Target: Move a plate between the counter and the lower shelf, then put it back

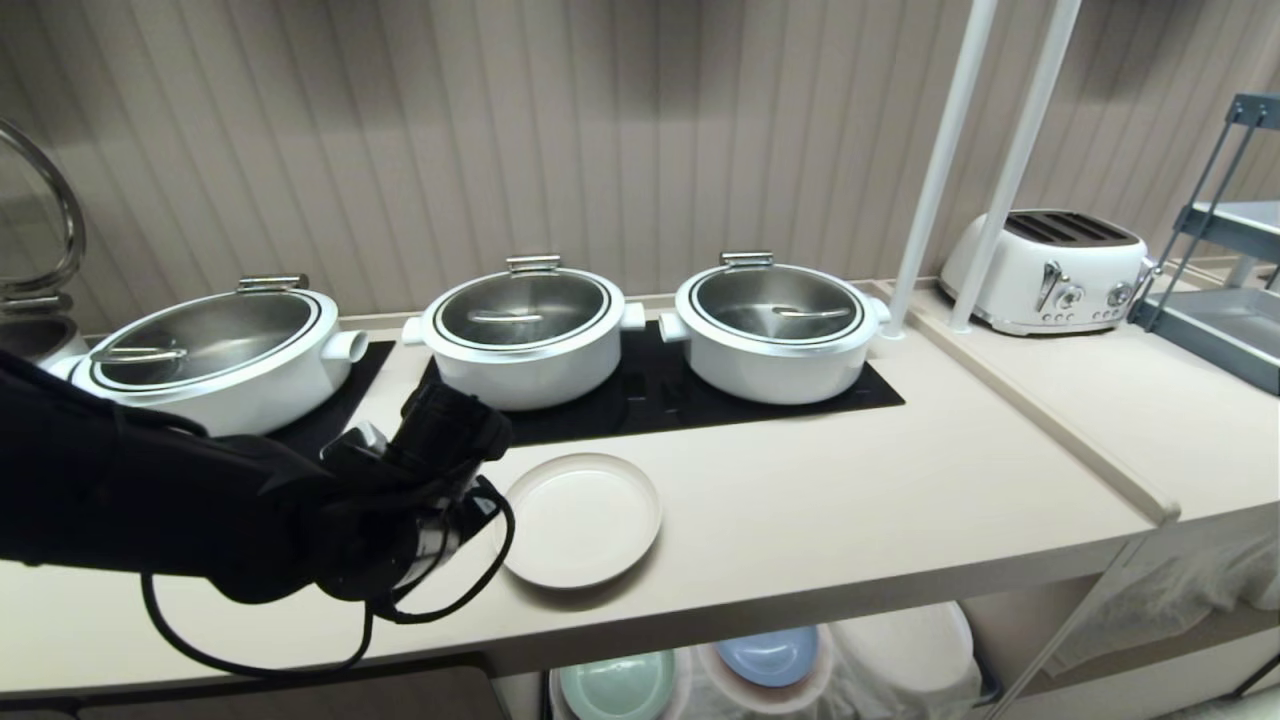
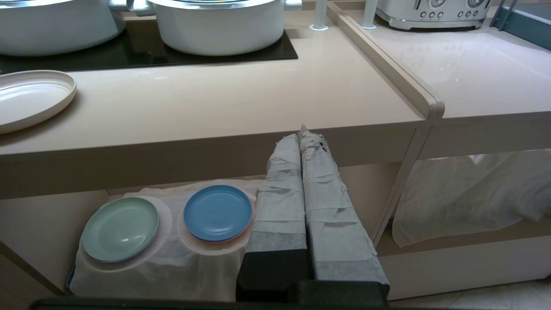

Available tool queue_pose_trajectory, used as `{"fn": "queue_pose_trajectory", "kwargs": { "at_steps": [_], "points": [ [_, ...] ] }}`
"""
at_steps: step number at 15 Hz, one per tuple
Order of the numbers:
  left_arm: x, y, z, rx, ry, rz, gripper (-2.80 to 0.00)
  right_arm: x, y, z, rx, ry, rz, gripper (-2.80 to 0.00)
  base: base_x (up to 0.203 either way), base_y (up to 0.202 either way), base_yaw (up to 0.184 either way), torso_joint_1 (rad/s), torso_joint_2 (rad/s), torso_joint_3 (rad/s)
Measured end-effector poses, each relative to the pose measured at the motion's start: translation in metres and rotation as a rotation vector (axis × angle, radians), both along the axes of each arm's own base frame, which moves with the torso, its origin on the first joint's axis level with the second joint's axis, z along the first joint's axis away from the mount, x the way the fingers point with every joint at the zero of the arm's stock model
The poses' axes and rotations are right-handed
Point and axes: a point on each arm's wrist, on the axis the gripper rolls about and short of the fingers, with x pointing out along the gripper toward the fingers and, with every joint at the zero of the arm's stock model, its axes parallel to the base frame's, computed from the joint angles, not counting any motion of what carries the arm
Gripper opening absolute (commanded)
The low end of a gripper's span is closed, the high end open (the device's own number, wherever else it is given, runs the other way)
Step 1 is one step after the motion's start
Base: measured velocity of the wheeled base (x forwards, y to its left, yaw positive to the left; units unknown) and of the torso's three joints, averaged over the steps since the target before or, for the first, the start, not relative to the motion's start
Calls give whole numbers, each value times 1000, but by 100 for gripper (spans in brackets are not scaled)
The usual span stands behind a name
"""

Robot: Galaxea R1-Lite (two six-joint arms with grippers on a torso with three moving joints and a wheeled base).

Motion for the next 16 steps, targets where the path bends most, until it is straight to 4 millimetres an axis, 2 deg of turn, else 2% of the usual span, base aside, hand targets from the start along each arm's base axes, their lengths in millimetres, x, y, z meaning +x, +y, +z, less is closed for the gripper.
{"fn": "queue_pose_trajectory", "kwargs": {
  "at_steps": [6, 12, 16],
  "points": [
    [-28, 10, 8, 50, -6, -55, -280, 0, 0, 0, 0, 0, 0, -280, 0, 0, 0, 0, 0, 0],
    [-74, 41, 12, 152, -14, -86, -280, 0, 0, 0, 0, 0, 0, -280, 0, 0, 0, 0, 0, 0],
    [-89, 56, 16, 246, -47, -61, -280, 0, 0, 0, 0, 0, 0, -280, 0, 0, 0, 0, 0, 0]
  ]
}}
